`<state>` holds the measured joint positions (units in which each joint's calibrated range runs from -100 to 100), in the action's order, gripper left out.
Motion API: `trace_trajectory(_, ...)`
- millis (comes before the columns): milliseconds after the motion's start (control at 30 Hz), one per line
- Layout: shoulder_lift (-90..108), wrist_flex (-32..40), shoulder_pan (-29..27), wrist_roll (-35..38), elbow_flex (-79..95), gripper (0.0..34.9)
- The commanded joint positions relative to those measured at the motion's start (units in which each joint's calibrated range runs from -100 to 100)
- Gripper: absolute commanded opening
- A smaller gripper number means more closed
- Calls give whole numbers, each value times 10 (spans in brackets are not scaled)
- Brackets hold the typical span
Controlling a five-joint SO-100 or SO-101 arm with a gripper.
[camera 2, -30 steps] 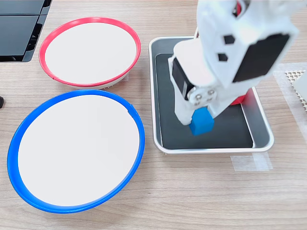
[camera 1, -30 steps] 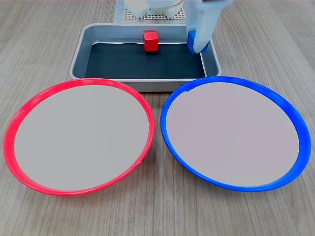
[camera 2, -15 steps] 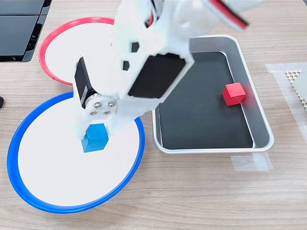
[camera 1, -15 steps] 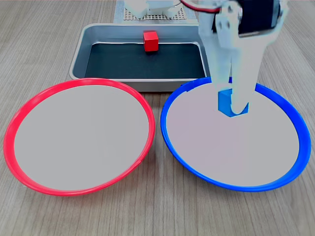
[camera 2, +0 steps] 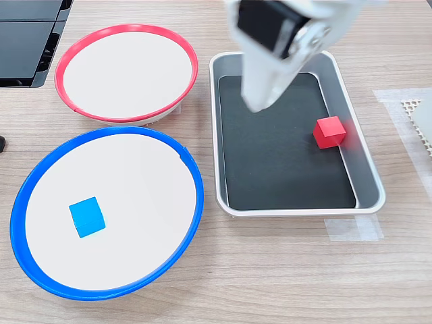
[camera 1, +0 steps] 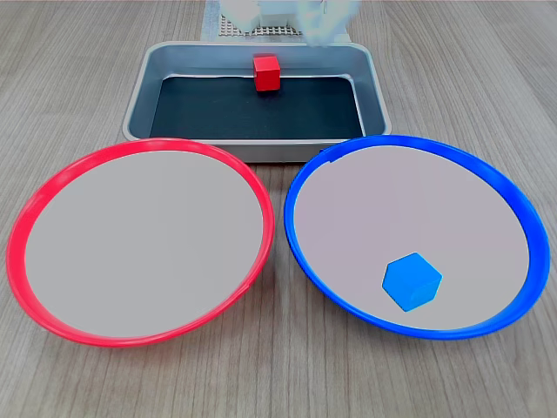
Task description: Move two blocks from tray to matching dishes
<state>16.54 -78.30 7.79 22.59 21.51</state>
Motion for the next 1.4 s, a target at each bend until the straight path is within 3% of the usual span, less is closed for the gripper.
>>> trace_trajectory(0,170,-28,-67,107,182,15)
trace_trajectory(133,256,50,-111,209,352,81)
trace_trajectory(200,253,54,-120,247,373,144)
trace_trajectory(267,248,60,-124,270,386,155)
trace_trajectory(333,244,65,-127,290,395,195)
trace_trajectory(733,218,117,-154,362,441,197)
trace_trajectory(800,217,134,-156,367,453,188)
trace_trajectory(867,218,156,-157,371,472,156)
trace_trajectory(900,221,173,-157,372,487,128)
trace_trajectory(967,227,195,-146,362,507,4)
trace_trajectory(1067,224,174,-125,332,478,2)
trace_trajectory(1133,207,106,-99,295,394,2)
trace_trajectory(1267,106,-37,-41,145,122,1)
trace_trajectory(1367,14,-27,-44,33,-20,1)
